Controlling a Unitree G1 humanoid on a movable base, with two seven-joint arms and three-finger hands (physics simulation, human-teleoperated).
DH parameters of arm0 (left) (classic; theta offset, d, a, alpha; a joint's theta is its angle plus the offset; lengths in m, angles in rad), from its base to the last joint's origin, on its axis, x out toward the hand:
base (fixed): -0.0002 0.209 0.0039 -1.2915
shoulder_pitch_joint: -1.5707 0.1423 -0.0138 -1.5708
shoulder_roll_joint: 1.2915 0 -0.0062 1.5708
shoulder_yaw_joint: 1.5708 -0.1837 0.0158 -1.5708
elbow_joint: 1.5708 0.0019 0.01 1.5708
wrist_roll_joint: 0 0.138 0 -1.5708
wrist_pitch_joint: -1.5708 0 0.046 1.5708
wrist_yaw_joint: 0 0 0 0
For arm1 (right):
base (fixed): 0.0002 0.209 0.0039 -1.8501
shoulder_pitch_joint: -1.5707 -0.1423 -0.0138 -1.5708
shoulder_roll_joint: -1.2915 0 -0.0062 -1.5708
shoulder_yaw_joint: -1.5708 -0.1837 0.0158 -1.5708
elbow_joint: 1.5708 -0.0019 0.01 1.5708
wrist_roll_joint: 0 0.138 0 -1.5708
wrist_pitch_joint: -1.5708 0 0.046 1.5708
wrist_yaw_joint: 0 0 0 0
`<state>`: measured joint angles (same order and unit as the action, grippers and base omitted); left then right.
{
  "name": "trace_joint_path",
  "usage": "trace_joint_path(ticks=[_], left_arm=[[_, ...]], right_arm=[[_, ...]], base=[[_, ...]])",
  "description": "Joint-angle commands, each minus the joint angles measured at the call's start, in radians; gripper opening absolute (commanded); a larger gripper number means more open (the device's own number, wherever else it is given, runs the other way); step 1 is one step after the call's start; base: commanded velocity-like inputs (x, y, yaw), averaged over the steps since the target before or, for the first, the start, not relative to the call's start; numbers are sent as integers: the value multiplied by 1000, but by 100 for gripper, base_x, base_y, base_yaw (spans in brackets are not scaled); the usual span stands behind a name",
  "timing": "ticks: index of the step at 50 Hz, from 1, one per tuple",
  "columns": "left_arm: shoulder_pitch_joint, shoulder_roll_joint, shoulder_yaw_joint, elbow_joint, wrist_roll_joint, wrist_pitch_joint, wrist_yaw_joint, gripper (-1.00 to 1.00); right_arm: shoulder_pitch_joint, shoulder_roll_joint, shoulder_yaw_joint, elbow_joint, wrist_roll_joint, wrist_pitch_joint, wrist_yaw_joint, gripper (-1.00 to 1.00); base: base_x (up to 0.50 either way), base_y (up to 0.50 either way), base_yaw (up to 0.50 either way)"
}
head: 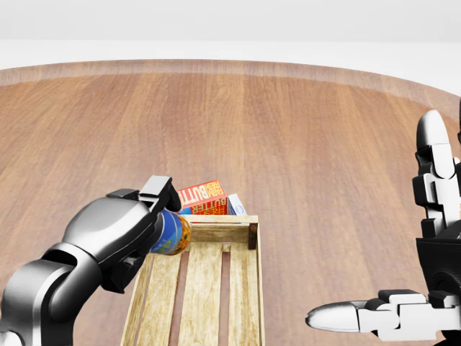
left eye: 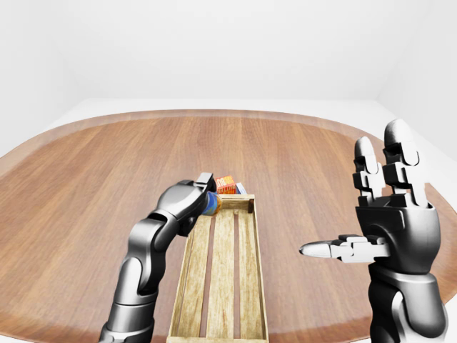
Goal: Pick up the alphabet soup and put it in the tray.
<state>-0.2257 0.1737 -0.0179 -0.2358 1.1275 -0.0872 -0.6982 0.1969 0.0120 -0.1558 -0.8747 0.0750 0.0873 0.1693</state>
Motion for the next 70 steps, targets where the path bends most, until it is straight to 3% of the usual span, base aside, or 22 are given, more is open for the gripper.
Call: trace_joint_path(ticks=[1, 11, 19, 39, 51, 63, 64, 65, 66, 70], left_arm=[[25, -94, -101, 59, 193, 0, 0, -100], [43, -115, -165, 212, 312, 0, 0, -100], [84, -125, -193, 239, 345, 0, 0, -100], [33, -135, -215, 451, 416, 0, 0, -100], [5, -160, -235, 539, 447, 0, 33, -100], [-37, -168, -233, 652, 467, 0, 113, -100], [-42, -168, -232, 661, 470, 0, 120, -76], [-51, -168, -231, 672, 484, 0, 129, 88], [-55, -168, -228, 674, 479, 0, 132, 100], [-54, -166, -227, 678, 471, 0, 131, 100]], right_arm=[[-1, 1, 0, 6, 0, 0, 0, 100], [-1, 1, -3, 4, 4, 0, 1, 100], [2, 2, 0, -6, 5, 0, 1, 100], [3, 2, -2, -13, 10, 0, 1, 100], [1, 2, -5, -16, 16, 0, 1, 100], [6, 4, -9, -22, 23, 0, 3, 100], [6, 4, -10, -22, 22, 0, 3, 100], [6, 4, -10, -22, 21, 0, 3, 100], [6, 4, -10, -20, 21, 0, 3, 100], [4, 5, -10, -14, 22, 0, -1, 100]], base=[[0, 0, 0], [0, 0, 0], [0, 0, 0], [0, 0, 0], [0, 0, 0], [0, 0, 0], [0, 0, 0], [0, 0, 0], [0, 0, 0], [0, 0, 0]])
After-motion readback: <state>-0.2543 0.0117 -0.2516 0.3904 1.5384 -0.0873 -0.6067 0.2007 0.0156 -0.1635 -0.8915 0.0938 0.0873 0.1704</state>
